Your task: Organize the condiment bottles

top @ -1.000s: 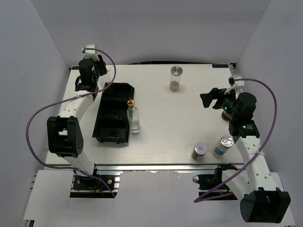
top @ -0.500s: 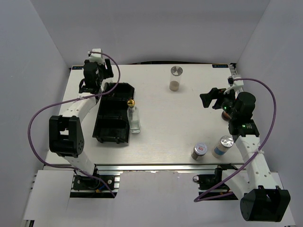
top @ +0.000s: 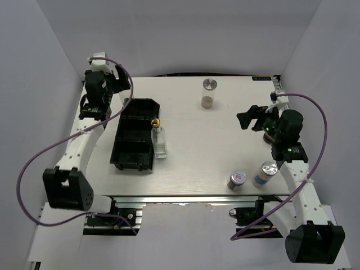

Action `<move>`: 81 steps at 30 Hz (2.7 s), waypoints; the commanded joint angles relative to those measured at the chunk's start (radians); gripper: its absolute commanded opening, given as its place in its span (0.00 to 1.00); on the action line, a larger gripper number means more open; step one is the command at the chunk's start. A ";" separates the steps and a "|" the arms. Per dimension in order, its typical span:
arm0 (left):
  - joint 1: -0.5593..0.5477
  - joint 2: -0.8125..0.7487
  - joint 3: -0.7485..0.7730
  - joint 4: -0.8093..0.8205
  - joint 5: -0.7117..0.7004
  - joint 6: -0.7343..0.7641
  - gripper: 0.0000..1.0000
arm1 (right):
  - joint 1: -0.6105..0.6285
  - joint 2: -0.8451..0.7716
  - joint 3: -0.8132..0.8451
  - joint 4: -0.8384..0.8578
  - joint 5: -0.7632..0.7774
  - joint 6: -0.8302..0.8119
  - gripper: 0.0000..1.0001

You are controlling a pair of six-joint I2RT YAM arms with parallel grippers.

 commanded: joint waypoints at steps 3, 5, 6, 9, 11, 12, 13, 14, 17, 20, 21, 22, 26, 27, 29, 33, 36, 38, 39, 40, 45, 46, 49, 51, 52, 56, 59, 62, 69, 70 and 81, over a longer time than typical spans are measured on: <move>-0.006 -0.264 -0.096 -0.159 -0.006 -0.210 0.98 | 0.000 0.028 0.071 -0.068 -0.020 0.048 0.89; -0.007 -0.338 -0.197 -0.115 0.023 -0.257 0.98 | 0.000 0.066 0.106 -0.096 -0.042 0.054 0.89; -0.007 -0.375 -0.293 -0.102 0.051 -0.276 0.98 | 0.000 0.075 0.109 -0.098 -0.084 0.051 0.90; -0.021 -0.505 -0.439 -0.067 0.146 -0.337 0.98 | 0.000 0.094 0.100 -0.067 -0.164 0.060 0.89; -0.053 -0.579 -0.486 -0.068 0.174 -0.345 0.98 | 0.000 0.100 0.096 -0.035 -0.200 0.077 0.89; -0.071 -0.605 -0.509 -0.065 0.175 -0.353 0.98 | -0.001 0.103 0.097 -0.027 -0.212 0.082 0.89; -0.117 -0.654 -0.555 -0.061 0.156 -0.354 0.98 | 0.000 0.111 0.099 -0.024 -0.221 0.085 0.89; -0.139 -0.676 -0.576 -0.055 0.149 -0.354 0.98 | 0.000 0.114 0.103 -0.025 -0.239 0.090 0.89; -0.205 -0.742 -0.650 -0.045 0.154 -0.379 0.98 | -0.001 0.120 0.103 -0.015 -0.269 0.097 0.89; -0.242 -0.814 -0.742 -0.009 0.183 -0.415 0.98 | -0.001 0.126 0.096 0.020 -0.304 0.107 0.89; -0.246 -0.832 -0.759 -0.013 0.172 -0.429 0.98 | 0.000 0.128 0.094 0.025 -0.312 0.110 0.89; -0.251 -0.851 -0.771 -0.022 0.162 -0.431 0.98 | 0.000 0.134 0.097 0.028 -0.319 0.114 0.89; -0.273 -0.929 -0.799 -0.018 0.145 -0.432 0.98 | -0.001 0.145 0.106 0.027 -0.361 0.119 0.89; -0.277 -0.941 -0.808 -0.001 0.158 -0.419 0.98 | 0.000 0.145 0.106 0.025 -0.361 0.119 0.89; -0.294 -0.938 -0.820 0.080 0.186 -0.409 0.98 | -0.001 0.146 0.105 0.024 -0.361 0.120 0.89; -0.331 -0.840 -0.795 0.154 0.220 -0.321 0.98 | 0.000 0.151 0.109 0.002 -0.368 0.119 0.89; -0.423 -0.722 -0.741 0.099 0.154 -0.203 0.98 | 0.000 0.155 0.114 -0.002 -0.375 0.117 0.89; -0.495 -0.679 -0.719 0.107 0.018 -0.166 0.98 | -0.003 0.161 0.122 -0.034 -0.375 0.111 0.89; -0.521 -0.665 -0.713 0.114 -0.021 -0.129 0.98 | -0.003 0.161 0.125 -0.041 -0.376 0.107 0.90; -0.530 -0.650 -0.696 0.126 -0.073 -0.115 0.98 | -0.003 0.161 0.125 -0.042 -0.376 0.107 0.89; -0.572 -0.520 -0.632 0.166 -0.153 -0.049 0.98 | -0.003 0.164 0.122 -0.035 -0.414 0.100 0.89; -0.584 -0.504 -0.623 0.176 -0.167 -0.041 0.98 | -0.001 0.163 0.122 -0.035 -0.416 0.099 0.89; -0.601 -0.466 -0.587 0.180 -0.262 -0.023 0.98 | -0.001 0.160 0.119 -0.036 -0.424 0.091 0.89; -0.601 -0.444 -0.578 0.192 -0.282 -0.005 0.98 | -0.003 0.158 0.117 -0.030 -0.422 0.090 0.89; -0.601 -0.437 -0.570 0.189 -0.288 -0.001 0.98 | -0.001 0.158 0.115 -0.030 -0.419 0.091 0.89; -0.602 -0.395 -0.546 0.200 -0.296 0.012 0.86 | -0.003 0.160 0.115 -0.035 -0.413 0.087 0.89; -0.602 -0.374 -0.540 0.220 -0.279 0.016 0.59 | -0.001 0.158 0.117 -0.036 -0.411 0.087 0.89; -0.602 -0.365 -0.530 0.231 -0.296 0.014 0.29 | -0.001 0.155 0.115 -0.038 -0.407 0.087 0.89; -0.602 -0.329 -0.434 0.261 -0.293 0.025 0.00 | -0.003 0.142 0.117 -0.050 -0.382 0.082 0.89; -0.602 -0.320 -0.391 0.271 -0.271 0.026 0.00 | -0.003 0.140 0.115 -0.049 -0.379 0.080 0.89; -0.601 -0.113 -0.095 0.296 -0.513 0.196 0.00 | -0.003 0.111 0.103 -0.044 -0.321 0.074 0.90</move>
